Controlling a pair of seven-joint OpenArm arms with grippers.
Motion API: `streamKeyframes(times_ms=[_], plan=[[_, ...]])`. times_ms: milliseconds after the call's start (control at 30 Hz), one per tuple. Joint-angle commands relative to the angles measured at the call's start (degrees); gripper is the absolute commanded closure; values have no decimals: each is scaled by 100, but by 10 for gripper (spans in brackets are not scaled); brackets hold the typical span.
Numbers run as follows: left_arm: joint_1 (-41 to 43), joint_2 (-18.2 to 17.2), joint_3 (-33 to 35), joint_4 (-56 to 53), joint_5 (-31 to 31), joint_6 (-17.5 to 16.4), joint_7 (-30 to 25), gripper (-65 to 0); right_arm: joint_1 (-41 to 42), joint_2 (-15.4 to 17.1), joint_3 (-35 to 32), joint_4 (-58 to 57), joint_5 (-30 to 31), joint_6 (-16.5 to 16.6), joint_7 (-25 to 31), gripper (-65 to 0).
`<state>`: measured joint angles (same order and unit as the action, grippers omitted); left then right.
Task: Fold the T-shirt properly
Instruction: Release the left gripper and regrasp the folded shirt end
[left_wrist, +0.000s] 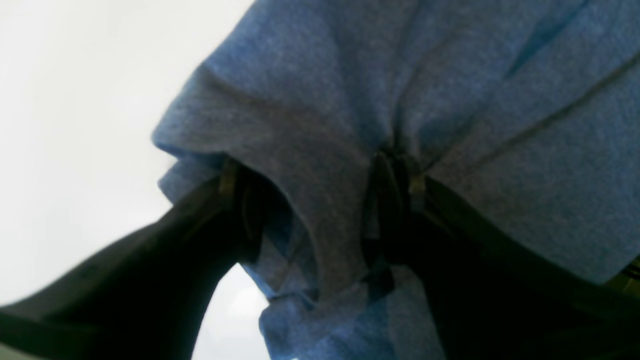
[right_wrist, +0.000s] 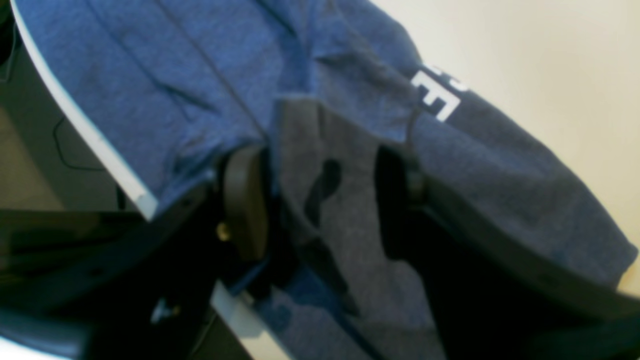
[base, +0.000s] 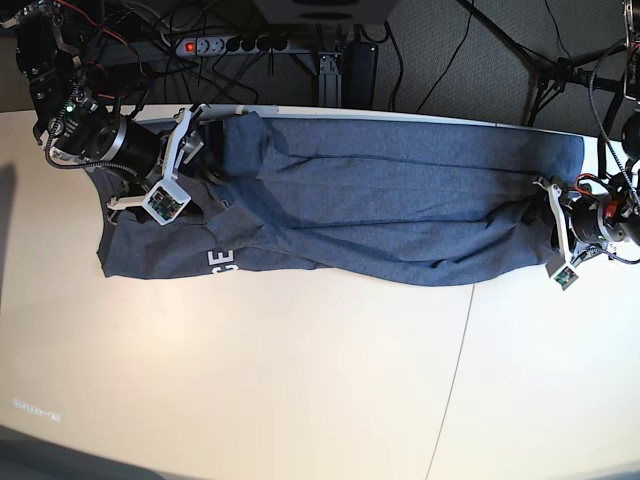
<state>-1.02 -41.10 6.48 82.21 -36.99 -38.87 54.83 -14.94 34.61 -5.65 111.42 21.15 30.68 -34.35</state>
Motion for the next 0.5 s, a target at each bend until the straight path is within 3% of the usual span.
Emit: streamKeyframes(times_ms=[0, 167, 467], plan=[[-155, -184, -55, 76, -46, -113, -186, -366, 28, 92, 44, 70, 50, 103, 109, -338], [-472, -317, -177, 74, -7, 98, -299, -366, 28, 92, 44, 70, 50, 103, 109, -338], [-629, -398, -726, 26, -457, 96, -385, -365, 26, 92, 44, 68, 50, 101, 107, -338]])
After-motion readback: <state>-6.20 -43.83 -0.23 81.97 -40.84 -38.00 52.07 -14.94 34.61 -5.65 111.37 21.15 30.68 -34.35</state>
